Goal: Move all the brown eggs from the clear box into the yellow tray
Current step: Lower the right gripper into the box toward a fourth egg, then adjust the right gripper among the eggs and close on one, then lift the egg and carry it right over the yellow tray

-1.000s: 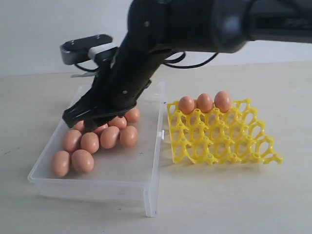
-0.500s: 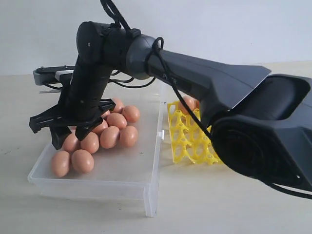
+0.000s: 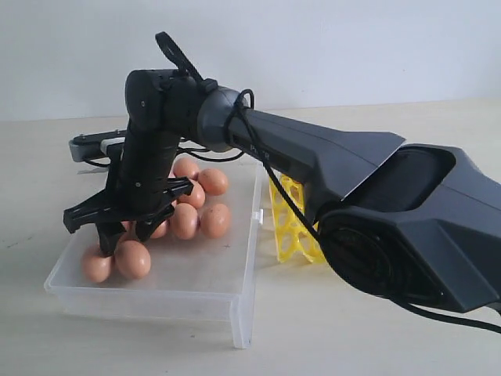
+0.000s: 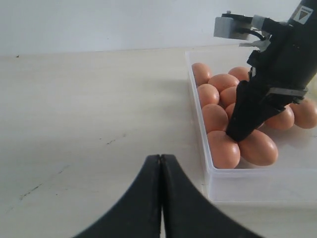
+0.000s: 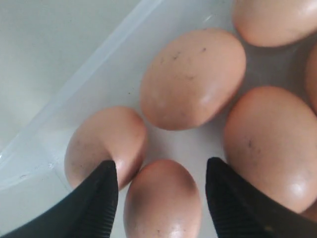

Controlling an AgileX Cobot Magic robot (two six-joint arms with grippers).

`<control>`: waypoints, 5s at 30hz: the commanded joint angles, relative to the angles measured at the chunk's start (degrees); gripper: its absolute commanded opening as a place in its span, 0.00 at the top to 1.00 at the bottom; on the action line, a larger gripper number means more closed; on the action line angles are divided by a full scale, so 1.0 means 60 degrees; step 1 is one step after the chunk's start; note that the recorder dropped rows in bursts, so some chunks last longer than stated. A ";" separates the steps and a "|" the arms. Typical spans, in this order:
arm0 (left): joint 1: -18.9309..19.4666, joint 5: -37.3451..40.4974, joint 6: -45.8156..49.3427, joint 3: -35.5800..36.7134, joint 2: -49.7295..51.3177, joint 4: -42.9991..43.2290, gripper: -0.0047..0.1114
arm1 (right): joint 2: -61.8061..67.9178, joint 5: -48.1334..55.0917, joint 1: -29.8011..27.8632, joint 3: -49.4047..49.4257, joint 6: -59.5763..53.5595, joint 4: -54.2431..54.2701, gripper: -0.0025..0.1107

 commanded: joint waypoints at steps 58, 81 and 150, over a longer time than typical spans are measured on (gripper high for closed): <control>0.0011 -0.0093 0.0572 -0.0038 -0.0054 -0.0010 0.96 | -0.0004 -0.0012 0.0381 0.1212 0.0331 -0.0835 0.44; 0.0011 -0.0093 0.0572 -0.0038 -0.0054 -0.0010 0.96 | -0.0443 -0.0771 0.0381 0.1176 0.0303 -0.1527 0.44; 0.0011 -0.0093 0.0572 -0.0038 -0.0054 -0.0010 0.96 | -0.7832 -1.0621 0.0126 1.1166 -0.0524 -0.2061 0.98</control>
